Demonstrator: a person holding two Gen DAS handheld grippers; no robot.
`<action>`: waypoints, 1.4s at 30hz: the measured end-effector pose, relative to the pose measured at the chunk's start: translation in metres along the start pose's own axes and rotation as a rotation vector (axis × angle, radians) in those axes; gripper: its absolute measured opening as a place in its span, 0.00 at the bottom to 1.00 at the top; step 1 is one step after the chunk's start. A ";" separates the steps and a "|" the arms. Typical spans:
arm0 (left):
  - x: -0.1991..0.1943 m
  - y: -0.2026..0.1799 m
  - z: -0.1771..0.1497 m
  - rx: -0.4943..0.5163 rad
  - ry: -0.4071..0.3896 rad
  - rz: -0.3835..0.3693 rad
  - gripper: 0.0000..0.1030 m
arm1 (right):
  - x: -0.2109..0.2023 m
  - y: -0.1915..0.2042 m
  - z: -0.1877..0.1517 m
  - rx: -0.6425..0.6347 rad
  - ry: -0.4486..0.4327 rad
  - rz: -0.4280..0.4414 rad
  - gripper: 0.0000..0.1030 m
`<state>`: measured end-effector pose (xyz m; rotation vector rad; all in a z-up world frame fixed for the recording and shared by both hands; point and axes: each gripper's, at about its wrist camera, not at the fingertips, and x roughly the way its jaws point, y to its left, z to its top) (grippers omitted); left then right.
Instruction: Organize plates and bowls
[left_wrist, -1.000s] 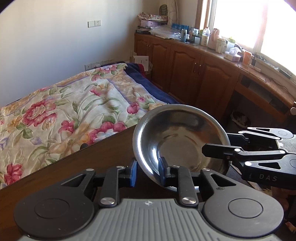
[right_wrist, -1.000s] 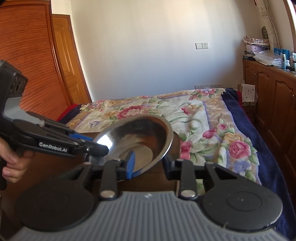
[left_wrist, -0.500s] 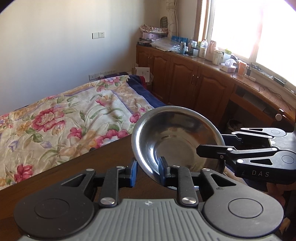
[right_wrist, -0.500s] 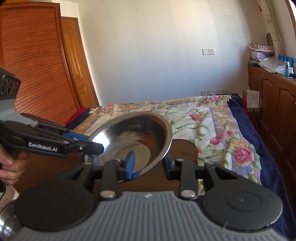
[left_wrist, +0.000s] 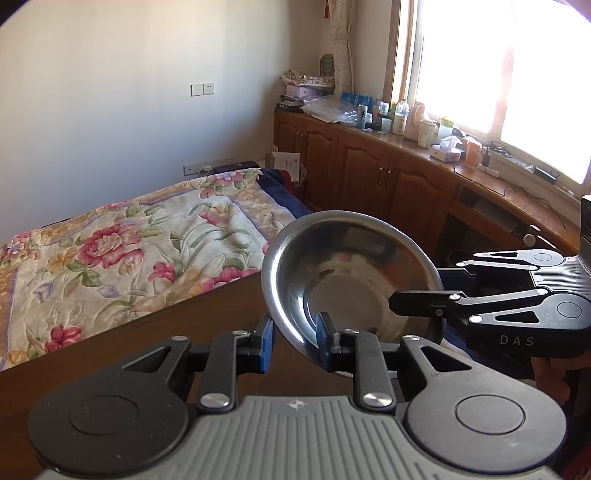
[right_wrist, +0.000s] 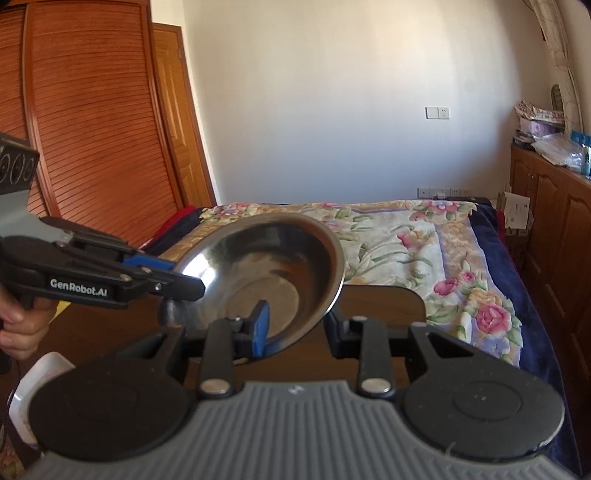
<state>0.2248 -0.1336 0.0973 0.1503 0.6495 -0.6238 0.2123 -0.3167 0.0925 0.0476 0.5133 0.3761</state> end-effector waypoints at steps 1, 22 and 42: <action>-0.005 0.000 -0.002 -0.002 -0.002 0.000 0.24 | -0.002 0.004 0.000 -0.005 0.002 0.002 0.33; -0.077 -0.002 -0.091 -0.056 -0.011 0.002 0.24 | -0.028 0.069 -0.044 -0.033 0.080 0.080 0.33; -0.089 -0.014 -0.156 -0.077 0.008 0.026 0.25 | -0.035 0.097 -0.090 -0.088 0.128 0.104 0.34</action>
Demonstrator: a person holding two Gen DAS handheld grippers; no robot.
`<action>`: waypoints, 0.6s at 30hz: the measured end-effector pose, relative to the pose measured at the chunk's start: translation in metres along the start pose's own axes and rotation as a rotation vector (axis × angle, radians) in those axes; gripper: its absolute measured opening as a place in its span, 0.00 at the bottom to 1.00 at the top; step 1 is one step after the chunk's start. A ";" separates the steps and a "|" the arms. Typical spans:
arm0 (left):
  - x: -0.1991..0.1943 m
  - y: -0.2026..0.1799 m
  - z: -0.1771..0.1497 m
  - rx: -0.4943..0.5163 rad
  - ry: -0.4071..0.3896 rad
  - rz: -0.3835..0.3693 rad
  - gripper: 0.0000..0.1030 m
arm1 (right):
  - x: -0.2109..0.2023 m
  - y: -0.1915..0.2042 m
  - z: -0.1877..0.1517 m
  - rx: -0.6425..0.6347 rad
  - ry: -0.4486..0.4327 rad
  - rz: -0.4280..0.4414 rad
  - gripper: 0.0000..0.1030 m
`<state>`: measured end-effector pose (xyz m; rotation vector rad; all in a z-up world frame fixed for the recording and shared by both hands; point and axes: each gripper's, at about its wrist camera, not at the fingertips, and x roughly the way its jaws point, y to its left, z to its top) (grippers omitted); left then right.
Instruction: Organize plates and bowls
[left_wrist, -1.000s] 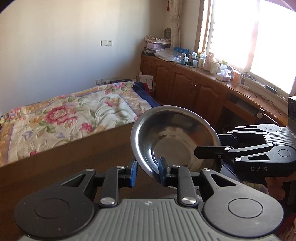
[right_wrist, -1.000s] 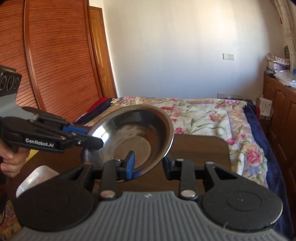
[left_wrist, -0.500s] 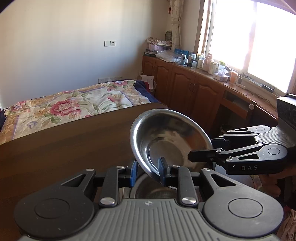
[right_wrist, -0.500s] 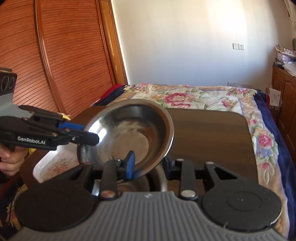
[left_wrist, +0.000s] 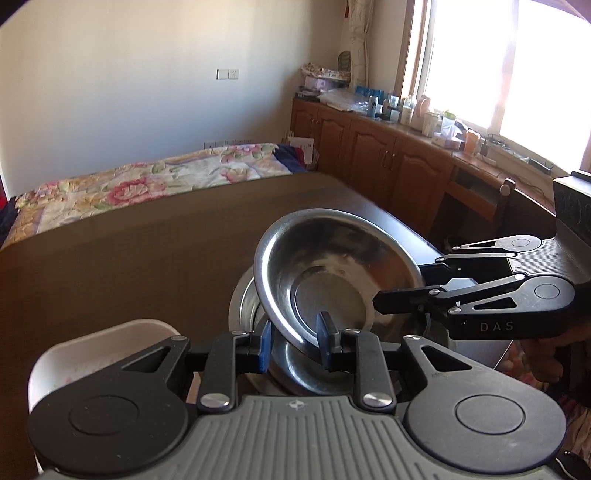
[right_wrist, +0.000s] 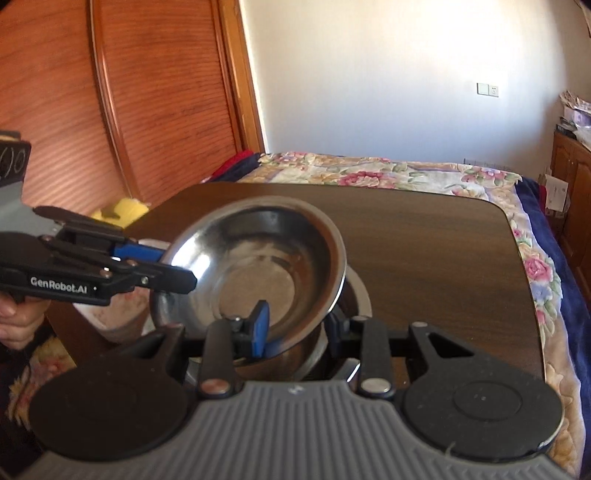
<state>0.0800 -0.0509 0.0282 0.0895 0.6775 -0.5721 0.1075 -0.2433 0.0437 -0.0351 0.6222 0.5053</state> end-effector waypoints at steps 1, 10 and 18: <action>0.000 0.001 -0.001 -0.003 0.001 0.002 0.25 | 0.001 0.001 -0.001 -0.008 0.002 -0.001 0.34; 0.001 0.000 -0.010 -0.003 -0.008 0.022 0.25 | 0.001 0.010 -0.006 -0.067 -0.018 -0.032 0.35; 0.000 -0.003 -0.017 -0.031 -0.036 0.026 0.25 | 0.003 0.009 -0.012 -0.057 -0.051 -0.034 0.35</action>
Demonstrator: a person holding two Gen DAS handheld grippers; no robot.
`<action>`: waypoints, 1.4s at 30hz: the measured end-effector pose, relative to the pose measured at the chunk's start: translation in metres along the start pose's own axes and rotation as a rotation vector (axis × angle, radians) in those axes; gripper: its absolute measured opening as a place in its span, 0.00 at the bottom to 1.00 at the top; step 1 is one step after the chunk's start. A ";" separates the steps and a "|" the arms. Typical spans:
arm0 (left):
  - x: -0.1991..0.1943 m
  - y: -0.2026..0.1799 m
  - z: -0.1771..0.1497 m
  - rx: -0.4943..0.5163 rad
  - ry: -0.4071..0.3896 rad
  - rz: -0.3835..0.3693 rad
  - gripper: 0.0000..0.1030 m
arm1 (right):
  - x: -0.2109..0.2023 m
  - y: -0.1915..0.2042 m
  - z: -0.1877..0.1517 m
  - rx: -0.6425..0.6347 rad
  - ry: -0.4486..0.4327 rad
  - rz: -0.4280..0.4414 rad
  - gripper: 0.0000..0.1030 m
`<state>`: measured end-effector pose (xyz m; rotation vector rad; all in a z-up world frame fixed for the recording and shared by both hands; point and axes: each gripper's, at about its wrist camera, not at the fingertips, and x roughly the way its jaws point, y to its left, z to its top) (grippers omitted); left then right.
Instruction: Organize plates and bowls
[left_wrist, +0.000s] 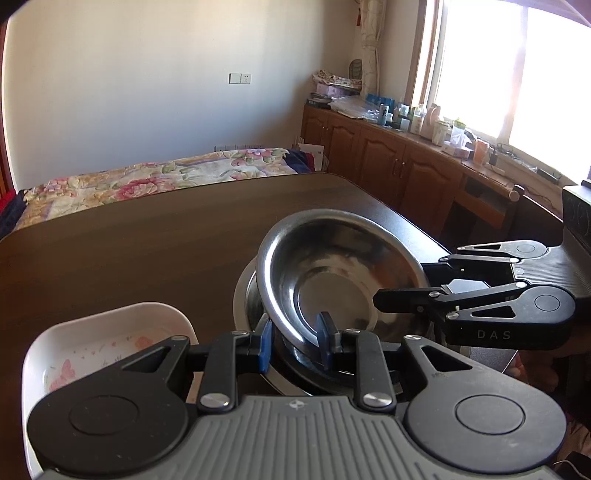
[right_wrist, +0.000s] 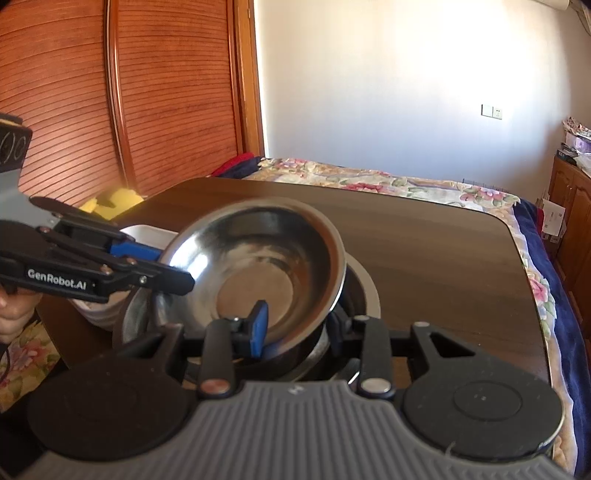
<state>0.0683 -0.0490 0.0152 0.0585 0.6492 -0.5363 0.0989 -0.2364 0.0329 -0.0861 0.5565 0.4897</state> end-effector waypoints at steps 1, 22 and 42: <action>0.000 0.000 0.000 -0.001 -0.001 0.000 0.25 | 0.000 0.000 0.000 0.003 0.000 0.002 0.35; -0.020 0.009 -0.007 -0.052 -0.114 0.029 0.43 | -0.016 0.012 -0.001 -0.007 -0.117 -0.084 0.58; -0.012 0.007 -0.041 -0.096 -0.207 0.108 0.72 | -0.014 0.002 -0.040 0.138 -0.273 -0.157 0.94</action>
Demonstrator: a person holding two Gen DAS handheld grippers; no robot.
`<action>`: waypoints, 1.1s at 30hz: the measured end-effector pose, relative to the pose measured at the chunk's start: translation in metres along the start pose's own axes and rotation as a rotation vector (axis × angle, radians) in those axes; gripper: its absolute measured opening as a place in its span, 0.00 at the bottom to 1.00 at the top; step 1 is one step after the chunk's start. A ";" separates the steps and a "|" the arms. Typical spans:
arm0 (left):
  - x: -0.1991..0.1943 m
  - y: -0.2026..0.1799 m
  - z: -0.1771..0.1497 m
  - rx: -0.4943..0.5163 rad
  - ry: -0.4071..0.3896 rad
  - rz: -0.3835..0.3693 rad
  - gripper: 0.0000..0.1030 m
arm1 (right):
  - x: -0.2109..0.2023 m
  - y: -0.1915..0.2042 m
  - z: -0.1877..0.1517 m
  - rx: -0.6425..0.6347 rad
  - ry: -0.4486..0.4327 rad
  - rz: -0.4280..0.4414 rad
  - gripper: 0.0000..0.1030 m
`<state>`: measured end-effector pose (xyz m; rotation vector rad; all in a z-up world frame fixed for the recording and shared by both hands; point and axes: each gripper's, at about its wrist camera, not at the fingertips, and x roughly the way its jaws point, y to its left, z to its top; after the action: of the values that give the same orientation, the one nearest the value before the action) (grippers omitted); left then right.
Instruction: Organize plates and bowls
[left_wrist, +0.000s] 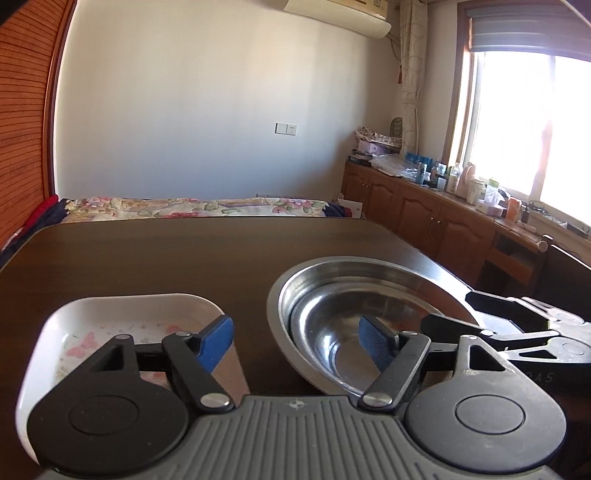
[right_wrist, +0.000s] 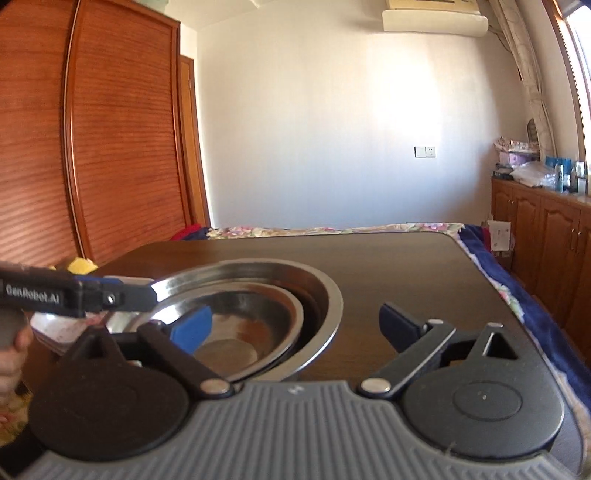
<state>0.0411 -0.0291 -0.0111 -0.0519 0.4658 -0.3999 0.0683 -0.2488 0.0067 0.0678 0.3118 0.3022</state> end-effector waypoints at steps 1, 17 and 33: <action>0.001 -0.001 0.000 -0.002 0.002 -0.004 0.69 | 0.001 -0.001 -0.001 0.007 0.001 0.008 0.94; 0.003 -0.009 -0.005 -0.001 0.016 -0.002 0.44 | 0.002 -0.003 -0.007 0.055 0.013 0.050 0.63; 0.004 -0.013 -0.009 0.002 0.011 0.005 0.37 | 0.006 -0.005 -0.005 0.055 0.002 0.025 0.49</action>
<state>0.0353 -0.0425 -0.0184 -0.0471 0.4765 -0.3963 0.0733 -0.2513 -0.0003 0.1257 0.3214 0.3180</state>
